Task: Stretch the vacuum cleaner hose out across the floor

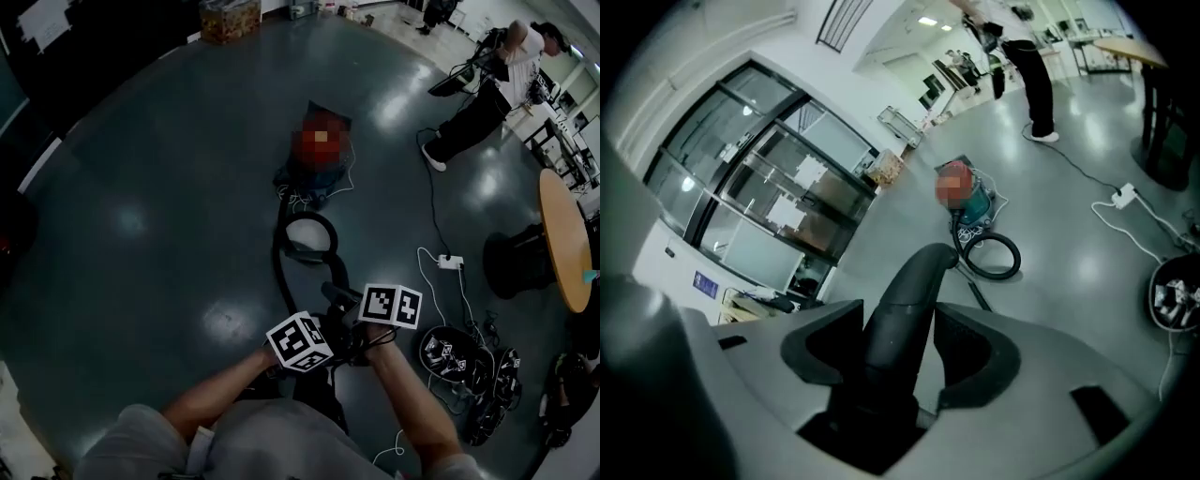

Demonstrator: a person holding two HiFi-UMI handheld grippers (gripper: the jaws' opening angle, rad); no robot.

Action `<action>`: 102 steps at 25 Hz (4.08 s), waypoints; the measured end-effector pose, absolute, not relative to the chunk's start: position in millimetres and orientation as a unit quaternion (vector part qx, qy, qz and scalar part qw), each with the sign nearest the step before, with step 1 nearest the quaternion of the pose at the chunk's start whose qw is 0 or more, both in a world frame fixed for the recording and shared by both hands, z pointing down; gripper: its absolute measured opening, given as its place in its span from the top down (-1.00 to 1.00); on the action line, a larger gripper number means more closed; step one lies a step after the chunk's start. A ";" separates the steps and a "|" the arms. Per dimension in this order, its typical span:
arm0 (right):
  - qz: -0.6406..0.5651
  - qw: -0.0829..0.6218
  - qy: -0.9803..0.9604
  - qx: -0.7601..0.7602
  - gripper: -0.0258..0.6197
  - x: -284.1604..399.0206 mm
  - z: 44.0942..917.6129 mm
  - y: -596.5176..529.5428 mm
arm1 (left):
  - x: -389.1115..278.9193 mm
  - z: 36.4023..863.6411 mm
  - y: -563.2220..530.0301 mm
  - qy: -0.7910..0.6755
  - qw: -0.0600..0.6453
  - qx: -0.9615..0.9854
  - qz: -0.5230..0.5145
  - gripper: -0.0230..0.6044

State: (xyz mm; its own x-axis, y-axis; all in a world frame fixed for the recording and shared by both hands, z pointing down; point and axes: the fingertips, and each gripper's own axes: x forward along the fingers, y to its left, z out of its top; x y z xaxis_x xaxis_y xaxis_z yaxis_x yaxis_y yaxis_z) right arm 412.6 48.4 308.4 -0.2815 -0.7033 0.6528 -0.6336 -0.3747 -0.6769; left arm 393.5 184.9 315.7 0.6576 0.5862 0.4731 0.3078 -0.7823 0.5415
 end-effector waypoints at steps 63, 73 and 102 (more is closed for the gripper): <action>-0.137 -0.338 0.912 -0.188 0.58 -167.5 299.0 -6.9 | -265.1 277.6 -48.8 -0.317 0.013 0.842 0.437 0.10; -0.195 -0.322 0.875 -0.306 0.58 -266.7 303.8 -34.1 | -309.8 254.8 -35.3 -0.251 0.435 0.862 0.065 0.09; -0.259 -0.279 0.885 -0.269 0.11 -316.3 314.5 44.5 | -320.8 273.1 -27.1 -0.101 0.302 0.912 0.257 -0.02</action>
